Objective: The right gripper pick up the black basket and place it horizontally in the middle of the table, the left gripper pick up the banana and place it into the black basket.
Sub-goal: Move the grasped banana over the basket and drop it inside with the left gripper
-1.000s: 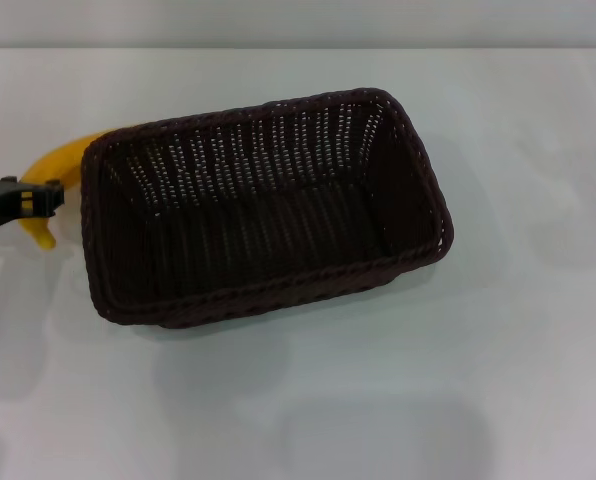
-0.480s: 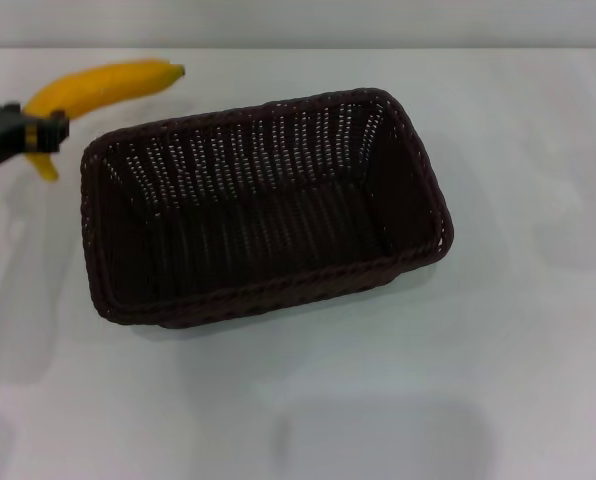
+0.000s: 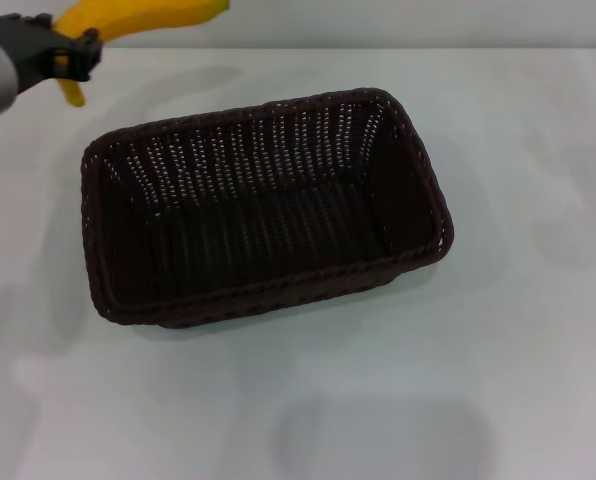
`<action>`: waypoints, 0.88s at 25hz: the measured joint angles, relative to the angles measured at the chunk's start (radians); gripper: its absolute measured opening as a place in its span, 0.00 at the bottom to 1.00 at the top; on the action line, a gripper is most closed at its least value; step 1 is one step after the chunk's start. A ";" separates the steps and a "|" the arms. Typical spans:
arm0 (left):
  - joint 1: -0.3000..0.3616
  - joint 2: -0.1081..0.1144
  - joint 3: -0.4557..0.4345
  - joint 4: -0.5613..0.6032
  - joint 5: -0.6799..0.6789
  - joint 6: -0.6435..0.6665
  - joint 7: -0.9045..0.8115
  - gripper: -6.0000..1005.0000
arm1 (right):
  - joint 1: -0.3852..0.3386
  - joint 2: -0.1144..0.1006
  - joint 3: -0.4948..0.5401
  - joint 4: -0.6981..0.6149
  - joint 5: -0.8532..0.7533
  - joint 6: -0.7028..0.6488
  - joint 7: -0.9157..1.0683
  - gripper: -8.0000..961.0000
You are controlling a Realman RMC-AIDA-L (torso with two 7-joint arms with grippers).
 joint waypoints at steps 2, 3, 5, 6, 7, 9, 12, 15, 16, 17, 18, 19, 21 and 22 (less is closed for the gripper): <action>-0.007 -0.001 0.016 0.014 0.000 -0.022 0.000 0.45 | 0.002 -0.001 0.000 -0.001 0.000 0.000 0.000 0.81; -0.008 -0.002 0.027 0.027 0.007 -0.039 0.000 0.45 | 0.003 -0.001 0.000 -0.002 0.001 0.000 0.000 0.81; -0.007 -0.004 0.041 0.053 0.029 -0.074 -0.003 0.45 | 0.004 -0.001 0.000 -0.004 0.001 0.000 0.000 0.81; -0.005 -0.005 0.046 0.065 0.038 -0.086 -0.005 0.45 | 0.004 -0.001 0.000 -0.004 0.001 0.000 0.000 0.81; -0.002 -0.005 0.050 0.080 0.047 -0.098 -0.007 0.45 | 0.004 -0.002 -0.001 -0.004 0.001 0.000 0.000 0.81; 0.004 -0.006 0.062 0.111 0.049 -0.117 -0.009 0.45 | 0.004 -0.002 -0.001 -0.004 0.002 0.000 0.000 0.81; 0.010 -0.007 0.084 0.180 0.055 -0.165 -0.021 0.45 | 0.005 -0.003 -0.001 -0.008 0.002 0.001 0.000 0.81; 0.015 -0.007 0.117 0.250 0.059 -0.225 -0.033 0.45 | 0.006 -0.002 -0.001 -0.015 0.000 0.002 0.000 0.81; 0.016 -0.007 0.122 0.256 0.061 -0.228 -0.036 0.45 | 0.006 -0.002 -0.001 -0.016 0.000 0.002 0.000 0.81; 0.018 -0.008 0.128 0.262 0.063 -0.231 -0.039 0.45 | 0.006 -0.001 -0.001 -0.017 0.000 0.002 0.001 0.81; 0.023 -0.008 0.147 0.278 0.074 -0.238 -0.055 0.45 | 0.005 0.000 -0.001 -0.017 -0.001 0.002 0.001 0.81; 0.028 -0.008 0.165 0.290 0.086 -0.241 -0.071 0.45 | 0.004 0.001 -0.001 -0.019 -0.001 0.002 0.001 0.81; 0.039 -0.008 0.206 0.314 0.119 -0.245 -0.105 0.45 | 0.000 0.001 -0.001 -0.022 -0.001 0.007 0.001 0.81; 0.046 -0.008 0.229 0.324 0.139 -0.246 -0.122 0.45 | -0.002 0.001 -0.001 -0.022 -0.001 0.010 0.001 0.81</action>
